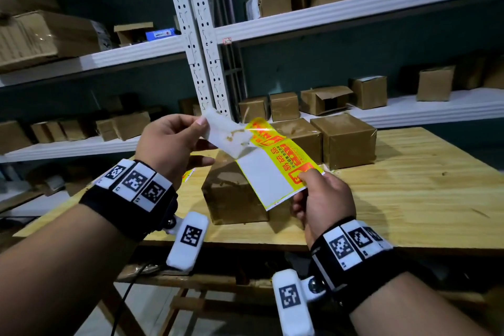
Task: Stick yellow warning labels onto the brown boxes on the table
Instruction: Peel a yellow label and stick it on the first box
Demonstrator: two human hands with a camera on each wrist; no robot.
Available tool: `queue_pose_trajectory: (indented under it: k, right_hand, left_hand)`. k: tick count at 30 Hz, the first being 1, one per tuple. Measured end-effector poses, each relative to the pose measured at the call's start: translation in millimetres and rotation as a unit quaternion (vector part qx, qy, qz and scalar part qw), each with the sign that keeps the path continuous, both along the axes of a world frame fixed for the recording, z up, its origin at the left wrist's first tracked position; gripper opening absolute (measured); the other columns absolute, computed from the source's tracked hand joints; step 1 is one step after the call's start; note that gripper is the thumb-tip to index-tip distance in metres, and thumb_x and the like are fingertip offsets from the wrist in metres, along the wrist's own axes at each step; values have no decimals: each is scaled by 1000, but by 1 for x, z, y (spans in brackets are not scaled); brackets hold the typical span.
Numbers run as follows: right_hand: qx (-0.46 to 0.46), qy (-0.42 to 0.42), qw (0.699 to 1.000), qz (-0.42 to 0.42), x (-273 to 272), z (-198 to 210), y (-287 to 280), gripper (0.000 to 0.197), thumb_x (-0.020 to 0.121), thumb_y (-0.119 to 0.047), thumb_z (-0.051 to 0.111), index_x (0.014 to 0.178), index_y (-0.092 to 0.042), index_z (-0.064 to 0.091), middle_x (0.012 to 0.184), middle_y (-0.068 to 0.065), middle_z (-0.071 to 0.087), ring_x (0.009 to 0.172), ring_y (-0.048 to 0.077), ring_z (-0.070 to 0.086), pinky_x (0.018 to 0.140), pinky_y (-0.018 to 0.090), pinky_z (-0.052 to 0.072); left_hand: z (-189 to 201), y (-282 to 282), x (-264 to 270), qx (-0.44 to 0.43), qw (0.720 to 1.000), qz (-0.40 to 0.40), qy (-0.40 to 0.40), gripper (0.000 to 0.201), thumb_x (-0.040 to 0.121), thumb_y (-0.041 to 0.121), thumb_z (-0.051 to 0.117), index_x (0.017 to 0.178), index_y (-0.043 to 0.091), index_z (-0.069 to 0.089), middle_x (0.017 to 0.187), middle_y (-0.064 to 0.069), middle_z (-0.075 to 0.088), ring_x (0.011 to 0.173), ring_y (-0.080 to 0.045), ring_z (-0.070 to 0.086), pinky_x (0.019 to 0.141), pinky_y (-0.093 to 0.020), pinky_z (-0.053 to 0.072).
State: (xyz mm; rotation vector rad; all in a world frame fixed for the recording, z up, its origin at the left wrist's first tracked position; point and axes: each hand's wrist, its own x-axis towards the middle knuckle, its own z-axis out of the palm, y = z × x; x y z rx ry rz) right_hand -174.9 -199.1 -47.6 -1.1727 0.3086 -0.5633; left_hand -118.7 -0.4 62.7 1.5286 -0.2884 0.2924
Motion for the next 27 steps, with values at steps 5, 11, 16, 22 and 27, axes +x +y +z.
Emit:
queue_pose_trajectory:
  k: [5, 11, 16, 22, 27]
  right_hand:
    - [35, -7, 999, -3, 1, 1, -2, 15, 83, -22, 61, 71, -14, 57, 44, 2, 49, 40, 21, 41, 42, 24, 32]
    - [128, -32, 991, -36, 5, 2, -3, 24, 88, -20, 58, 65, -16, 51, 44, 2, 49, 38, 19, 40, 47, 26, 28]
    - [172, -53, 981, -77, 5, 4, -2, 30, 95, -19, 58, 67, -16, 47, 42, 1, 50, 36, 18, 42, 47, 25, 29]
    - [205, -61, 972, -94, 6, 2, -6, 30, 99, -22, 55, 70, -16, 51, 45, 1, 52, 37, 17, 45, 45, 27, 33]
    - [205, -59, 973, -82, 5, 3, -5, 30, 101, -22, 53, 72, -15, 50, 45, -1, 52, 38, 17, 45, 44, 26, 33]
  left_hand:
    - [8, 5, 8, -89, 996, -1, -12, 18, 101, 15, 62, 84, 8, 64, 68, -6, 69, 59, -22, 68, 60, -34, 66]
    - [3, 12, 23, -48, 996, -12, -75, 12, 96, 6, 66, 85, 4, 68, 82, -14, 74, 77, -31, 76, 75, -37, 66]
    - [-14, 11, 28, 329, 915, 35, -231, 8, 87, 17, 79, 94, 20, 81, 88, 12, 78, 82, -1, 75, 74, -8, 55]
    - [-32, 22, 29, 425, 857, -42, -287, 20, 84, 27, 80, 103, 24, 82, 99, 12, 80, 90, -2, 75, 82, -30, 62]
    - [-37, 29, 29, 435, 834, -113, -320, 20, 86, 21, 79, 105, 17, 82, 109, 8, 80, 109, -4, 74, 98, -34, 59]
